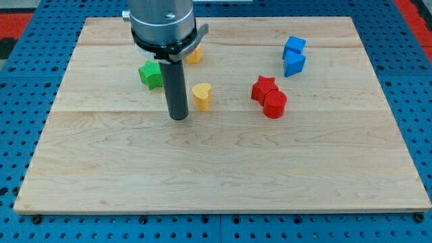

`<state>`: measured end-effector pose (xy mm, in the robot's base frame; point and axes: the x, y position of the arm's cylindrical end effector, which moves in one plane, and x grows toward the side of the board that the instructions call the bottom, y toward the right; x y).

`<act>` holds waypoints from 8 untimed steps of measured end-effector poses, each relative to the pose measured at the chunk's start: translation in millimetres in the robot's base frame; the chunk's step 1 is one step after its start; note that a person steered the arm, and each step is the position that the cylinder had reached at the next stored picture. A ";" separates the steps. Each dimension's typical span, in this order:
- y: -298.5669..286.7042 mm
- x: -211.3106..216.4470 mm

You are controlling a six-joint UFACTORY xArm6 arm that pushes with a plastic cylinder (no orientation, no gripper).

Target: Move the yellow heart beside the yellow hexagon

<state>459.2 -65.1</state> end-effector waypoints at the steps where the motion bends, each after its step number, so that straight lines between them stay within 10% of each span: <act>1: 6.1 2.1; 8: 16.3 -98.3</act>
<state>360.8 -48.8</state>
